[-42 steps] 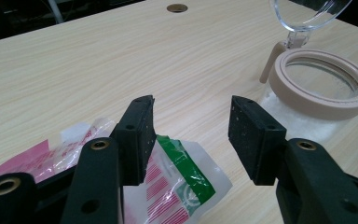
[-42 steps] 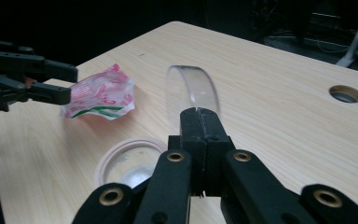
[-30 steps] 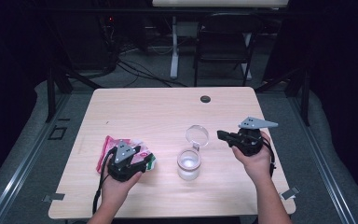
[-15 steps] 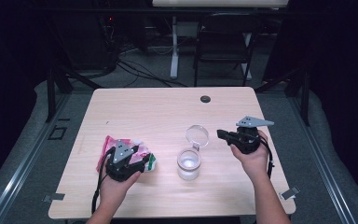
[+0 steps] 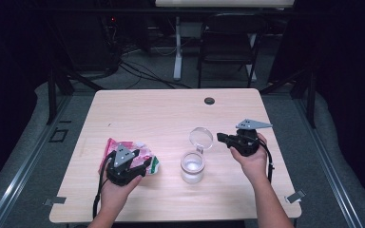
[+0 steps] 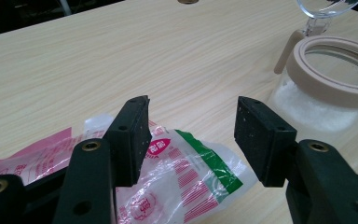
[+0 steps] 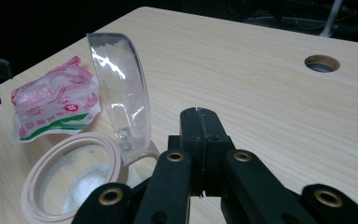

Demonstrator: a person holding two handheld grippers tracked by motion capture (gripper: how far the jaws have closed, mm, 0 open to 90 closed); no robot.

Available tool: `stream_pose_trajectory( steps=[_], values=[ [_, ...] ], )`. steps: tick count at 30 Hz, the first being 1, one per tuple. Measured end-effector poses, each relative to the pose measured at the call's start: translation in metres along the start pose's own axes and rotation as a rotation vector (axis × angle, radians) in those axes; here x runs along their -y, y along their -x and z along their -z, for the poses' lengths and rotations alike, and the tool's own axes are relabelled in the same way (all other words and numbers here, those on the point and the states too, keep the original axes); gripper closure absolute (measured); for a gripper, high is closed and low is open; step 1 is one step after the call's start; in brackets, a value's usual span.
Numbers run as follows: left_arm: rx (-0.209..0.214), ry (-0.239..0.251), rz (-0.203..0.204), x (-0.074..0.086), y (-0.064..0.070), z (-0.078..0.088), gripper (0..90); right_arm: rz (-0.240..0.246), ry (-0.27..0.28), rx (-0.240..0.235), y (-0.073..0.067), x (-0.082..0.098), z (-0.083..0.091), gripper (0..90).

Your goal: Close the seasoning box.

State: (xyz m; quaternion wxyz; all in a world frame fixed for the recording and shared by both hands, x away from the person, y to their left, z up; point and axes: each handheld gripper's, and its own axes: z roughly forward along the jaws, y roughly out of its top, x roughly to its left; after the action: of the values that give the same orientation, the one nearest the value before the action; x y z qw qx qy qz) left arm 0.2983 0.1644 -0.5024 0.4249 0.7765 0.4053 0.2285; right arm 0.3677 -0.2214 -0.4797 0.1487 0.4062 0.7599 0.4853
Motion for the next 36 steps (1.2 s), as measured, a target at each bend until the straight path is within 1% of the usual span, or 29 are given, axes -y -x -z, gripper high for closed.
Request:
stream_pose_trajectory(
  steps=[3,7,11,15,18,20,22,24,29,31,33,36],
  values=[
    [0.001,-0.002,-0.002,0.001,0.0,0.0,45.6,-0.005,-0.007,-0.005,-0.001,0.002,-0.005,90.0],
    [0.007,-0.001,0.002,0.003,0.001,0.0,46.1,0.009,-0.018,-0.008,-0.004,0.002,-0.009,90.0],
    [0.015,-0.003,0.001,0.003,0.002,-0.002,46.2,0.015,-0.022,-0.009,-0.007,0.001,-0.011,90.0],
    [0.029,0.005,0.01,0.003,0.004,-0.004,46.8,0.019,-0.02,-0.012,-0.009,0.001,-0.011,90.0],
    [0.029,-0.006,-0.012,0.002,0.006,-0.006,49.9,0.019,-0.02,-0.015,-0.01,0.001,-0.012,90.0],
    [0.034,-0.01,-0.014,0.001,0.008,-0.007,50.6,0.019,-0.017,-0.015,-0.01,0.001,-0.012,89.7],
    [0.014,-0.023,-0.022,0.001,0.01,-0.009,52.2,0.022,-0.017,-0.015,-0.011,0.001,-0.012,89.7],
    [0.022,-0.026,-0.029,0.002,0.012,-0.011,52.6,0.021,-0.016,-0.018,-0.011,0.001,-0.012,89.6],
    [0.034,-0.016,-0.019,-0.001,0.015,-0.012,53.1,0.023,-0.015,-0.018,-0.012,0.001,-0.012,89.8],
    [0.048,-0.02,-0.015,-0.003,0.016,-0.013,54.6,0.025,-0.015,-0.015,-0.012,0.001,-0.012,89.8],
    [0.053,-0.024,-0.016,-0.004,0.017,-0.015,55.8,0.024,-0.016,-0.012,-0.013,0.001,-0.011,89.9],
    [0.064,-0.027,-0.03,-0.007,0.02,-0.018,59.4,0.024,-0.015,-0.012,-0.014,0.001,-0.011,89.9]
  ],
)
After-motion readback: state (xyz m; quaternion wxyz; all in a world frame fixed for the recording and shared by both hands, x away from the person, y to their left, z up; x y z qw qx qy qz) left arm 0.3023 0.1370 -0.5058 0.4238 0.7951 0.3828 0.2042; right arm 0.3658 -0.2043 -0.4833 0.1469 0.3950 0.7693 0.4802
